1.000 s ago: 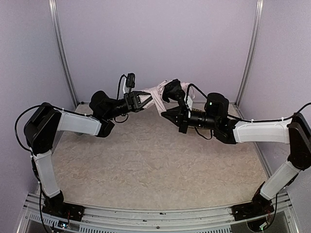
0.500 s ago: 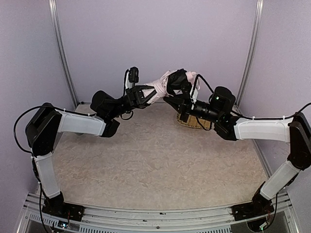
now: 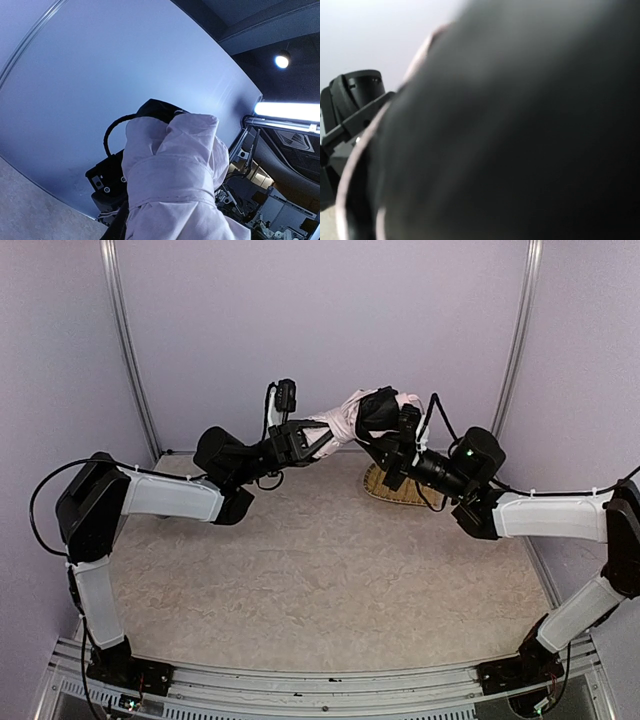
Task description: Put away the umbrella
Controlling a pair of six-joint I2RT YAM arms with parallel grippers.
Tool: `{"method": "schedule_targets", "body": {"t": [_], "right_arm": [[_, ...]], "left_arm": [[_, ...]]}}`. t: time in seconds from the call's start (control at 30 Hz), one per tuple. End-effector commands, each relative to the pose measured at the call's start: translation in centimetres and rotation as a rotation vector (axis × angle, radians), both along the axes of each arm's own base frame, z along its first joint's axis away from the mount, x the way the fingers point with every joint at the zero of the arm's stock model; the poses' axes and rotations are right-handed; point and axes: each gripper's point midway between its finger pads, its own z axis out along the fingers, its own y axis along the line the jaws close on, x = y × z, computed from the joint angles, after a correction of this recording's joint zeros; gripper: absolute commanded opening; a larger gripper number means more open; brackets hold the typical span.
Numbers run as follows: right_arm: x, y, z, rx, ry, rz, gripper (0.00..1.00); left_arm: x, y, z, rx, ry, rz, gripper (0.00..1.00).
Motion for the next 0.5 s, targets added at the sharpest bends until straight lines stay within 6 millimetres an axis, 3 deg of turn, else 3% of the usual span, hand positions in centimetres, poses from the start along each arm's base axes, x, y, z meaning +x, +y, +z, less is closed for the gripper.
{"method": "schedule_targets", "body": {"t": [0.0,0.23,0.37,0.47], "right_arm": [[1.0,-4.3,5.2,0.172,-0.075,-0.149,0.00],[-0.4,-2.4,3.9,0.136,-0.067,-0.012,0.00],[-1.6,-2.0,3.9,0.128,-0.082,0.061,0.12],[-1.8,-2.6,4.7,0.154,-0.082,0.044,0.23]], "left_arm": [[-2.0,-0.4,-0.8,0.049,-0.089,-0.036,0.00],[-1.6,-1.2,-1.2,0.051,-0.104,-0.048,0.00],[-1.2,-1.9,-2.5,0.083,-0.082,-0.067,0.00],[-0.7,-1.0,-3.4,0.095,-0.064,-0.061,0.00]]}}
